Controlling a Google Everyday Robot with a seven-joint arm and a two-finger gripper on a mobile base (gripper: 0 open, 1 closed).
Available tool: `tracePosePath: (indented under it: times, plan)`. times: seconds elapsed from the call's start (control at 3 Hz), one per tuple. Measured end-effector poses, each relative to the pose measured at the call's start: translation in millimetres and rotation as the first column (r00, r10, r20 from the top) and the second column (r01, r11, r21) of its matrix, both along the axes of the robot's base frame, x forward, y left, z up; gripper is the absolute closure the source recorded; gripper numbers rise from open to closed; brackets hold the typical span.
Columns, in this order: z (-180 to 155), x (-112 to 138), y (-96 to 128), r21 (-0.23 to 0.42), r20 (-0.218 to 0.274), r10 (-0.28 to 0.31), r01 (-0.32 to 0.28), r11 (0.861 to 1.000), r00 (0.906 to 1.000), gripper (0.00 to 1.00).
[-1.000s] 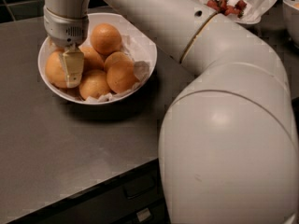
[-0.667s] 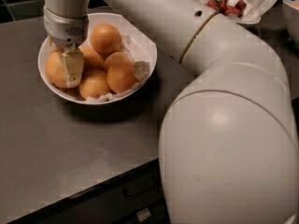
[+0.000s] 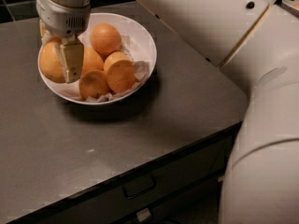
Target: Pick orange from white bowl
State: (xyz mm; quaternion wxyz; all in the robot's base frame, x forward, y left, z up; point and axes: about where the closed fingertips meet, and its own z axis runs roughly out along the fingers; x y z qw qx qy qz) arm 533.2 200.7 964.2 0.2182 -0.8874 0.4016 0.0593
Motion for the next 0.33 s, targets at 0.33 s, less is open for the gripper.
tracePosePath:
  times: [0.33]
  plan:
    - [5.5,-1.7,1.4,0.009,0.012,-0.001,0.001,1.000,0.9999,1.00]
